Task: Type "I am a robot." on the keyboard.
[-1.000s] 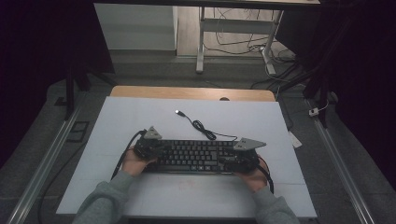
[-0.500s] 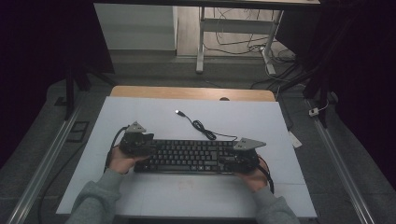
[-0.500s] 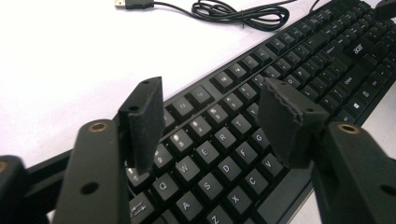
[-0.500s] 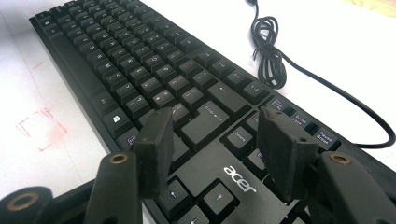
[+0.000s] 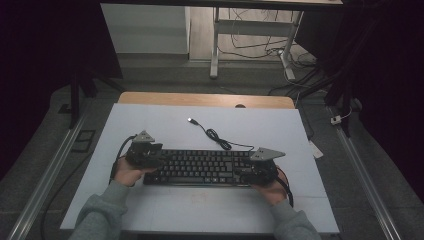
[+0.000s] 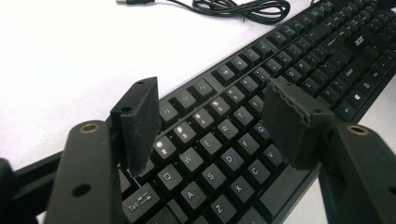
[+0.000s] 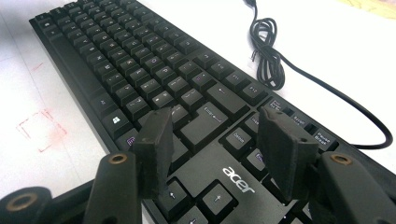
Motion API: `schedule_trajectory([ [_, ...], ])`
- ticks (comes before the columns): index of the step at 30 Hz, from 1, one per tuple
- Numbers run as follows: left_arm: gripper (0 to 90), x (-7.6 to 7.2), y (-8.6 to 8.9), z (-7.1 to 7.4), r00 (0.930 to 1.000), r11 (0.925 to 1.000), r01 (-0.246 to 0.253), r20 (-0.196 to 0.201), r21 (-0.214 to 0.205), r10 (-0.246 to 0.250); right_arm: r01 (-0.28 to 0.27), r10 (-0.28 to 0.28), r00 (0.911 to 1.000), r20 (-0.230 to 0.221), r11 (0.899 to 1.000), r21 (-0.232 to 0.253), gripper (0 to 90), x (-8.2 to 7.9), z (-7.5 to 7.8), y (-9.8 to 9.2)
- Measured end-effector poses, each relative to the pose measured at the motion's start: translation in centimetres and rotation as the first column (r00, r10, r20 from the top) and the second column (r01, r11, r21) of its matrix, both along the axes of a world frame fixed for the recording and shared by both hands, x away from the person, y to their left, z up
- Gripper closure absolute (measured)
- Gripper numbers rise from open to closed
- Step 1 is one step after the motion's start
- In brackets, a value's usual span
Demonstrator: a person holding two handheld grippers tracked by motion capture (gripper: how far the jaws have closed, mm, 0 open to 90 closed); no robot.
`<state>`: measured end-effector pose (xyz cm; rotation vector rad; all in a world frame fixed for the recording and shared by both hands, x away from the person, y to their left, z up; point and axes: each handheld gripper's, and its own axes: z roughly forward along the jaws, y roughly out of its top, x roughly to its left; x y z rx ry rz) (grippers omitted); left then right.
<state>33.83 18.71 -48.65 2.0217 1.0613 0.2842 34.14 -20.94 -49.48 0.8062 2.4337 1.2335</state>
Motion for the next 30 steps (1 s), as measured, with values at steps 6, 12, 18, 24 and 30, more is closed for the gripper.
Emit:
schedule_trajectory([
  [6, 36.1, 0.1, -0.1, -0.1, 1.0, 1.0, 0.003, -0.004, 0.009, -0.003, -0.006, 0.006, 1.0, 0.004, 1.0, 0.017, 46.4, 0.0, 0.2, 0.2],
  [12, 35.9, 0.1, -0.2, -0.1, 1.0, 0.9999, 0.006, -0.005, 0.015, -0.006, -0.014, 0.014, 0.9999, 0.002, 1.0, 0.027, 46.5, -0.1, 0.5, 0.6],
  [18, 35.7, 0.1, -0.2, -0.2, 0.9999, 0.9997, 0.01, -0.006, 0.024, -0.01, -0.023, 0.024, 0.9996, -0.014, 0.998, 0.06, 46.7, 0.1, 0.8, 1.4],
  [24, 35.6, 0.1, -0.4, -0.2, 0.9999, 0.9996, 0.011, -0.006, 0.026, -0.011, -0.038, 0.04, 0.9989, -0.024, 0.997, 0.067, 48.0, 0.3, 1.3, 2.5],
  [30, 35.4, 0.1, -0.4, -0.3, 0.9999, 0.9993, 0.015, -0.007, 0.033, -0.015, -0.065, 0.069, 0.9965, -0.048, 0.996, 0.066, 55.4, 0.6, 1.3, 3.9],
])
